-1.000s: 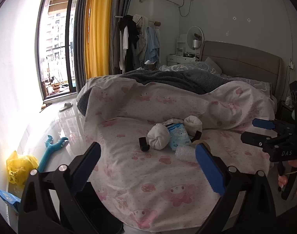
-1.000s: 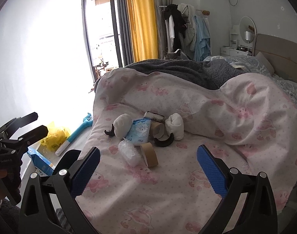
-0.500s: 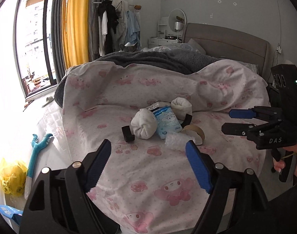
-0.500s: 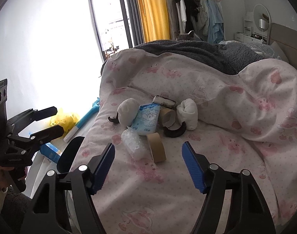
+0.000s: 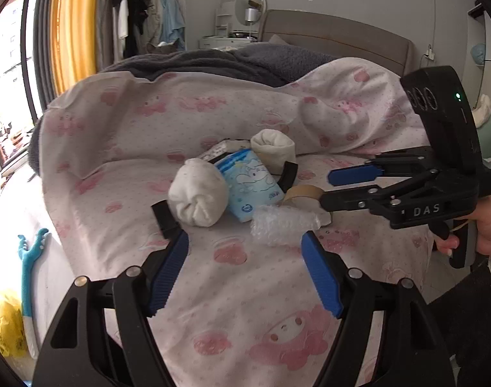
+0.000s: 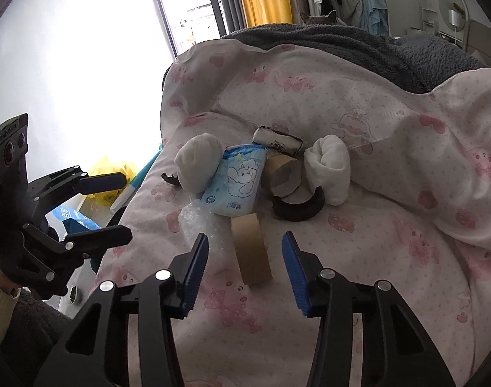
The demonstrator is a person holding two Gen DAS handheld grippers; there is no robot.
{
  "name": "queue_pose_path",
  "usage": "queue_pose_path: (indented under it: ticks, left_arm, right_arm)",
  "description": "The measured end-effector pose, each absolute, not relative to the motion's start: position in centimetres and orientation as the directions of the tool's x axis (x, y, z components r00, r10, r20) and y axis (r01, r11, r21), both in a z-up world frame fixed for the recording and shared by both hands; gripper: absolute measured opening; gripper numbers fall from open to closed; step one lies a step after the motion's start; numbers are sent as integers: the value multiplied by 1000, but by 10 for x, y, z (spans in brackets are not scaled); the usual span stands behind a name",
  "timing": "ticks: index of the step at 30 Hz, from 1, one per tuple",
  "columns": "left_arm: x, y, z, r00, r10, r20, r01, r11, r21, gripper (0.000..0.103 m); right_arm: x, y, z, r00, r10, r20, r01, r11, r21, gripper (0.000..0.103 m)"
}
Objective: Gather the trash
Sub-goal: 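Move the right tool to the brown tape roll while the left tool approaches the bubble wrap, then close the right gripper on the tape roll while the left gripper grasps the bubble wrap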
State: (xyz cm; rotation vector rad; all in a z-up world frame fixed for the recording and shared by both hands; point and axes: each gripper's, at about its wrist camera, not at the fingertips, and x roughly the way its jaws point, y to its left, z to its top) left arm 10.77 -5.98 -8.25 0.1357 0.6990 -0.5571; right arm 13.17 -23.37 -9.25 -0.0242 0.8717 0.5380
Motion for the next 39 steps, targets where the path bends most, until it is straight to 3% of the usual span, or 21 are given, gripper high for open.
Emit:
queue_pose_path:
  ticks: [8,14,19,21,24,25,34,39]
  left_arm:
    - [120,-76,-97,558,-491,-669,595,799,-89,79]
    - [124,-90,-102,538,-516,-667,619,779,-104,87]
    - [130,-103,-106,551,-503,-666,607,789,-95,86]
    - [134,-109,-108,558,-489,-671,596,798,-86,83]
    - [141,-114,-115,560,-450,-696,567,820,-75,65]
    - [143,-114,-117,556,-446,-702,559,825,-82,63]
    - [136,-89,-94,575,-503,-645,539,826,-164,61]
    - [128,-55,-73,668,-447,-595,452,879,-152,61]
  right_arm:
    - [150,-230,-106,490,439,-753,-441,870,221,36]
    - [152,-233,-104,490,462,-739,-434,865,252,21]
    - [148,-241,-98,503,467,-727,-421,867,266,21]
    - [147,-245,-94,510,469,-721,-411,869,275,21]
    - [145,-250,-89,526,468,-710,-402,873,277,21]
    - [145,-251,-87,533,467,-706,-398,874,278,21]
    - [139,-246,-63,623,434,-651,-366,897,247,21]
    - [132,-221,-46,657,433,-617,-402,894,200,21]
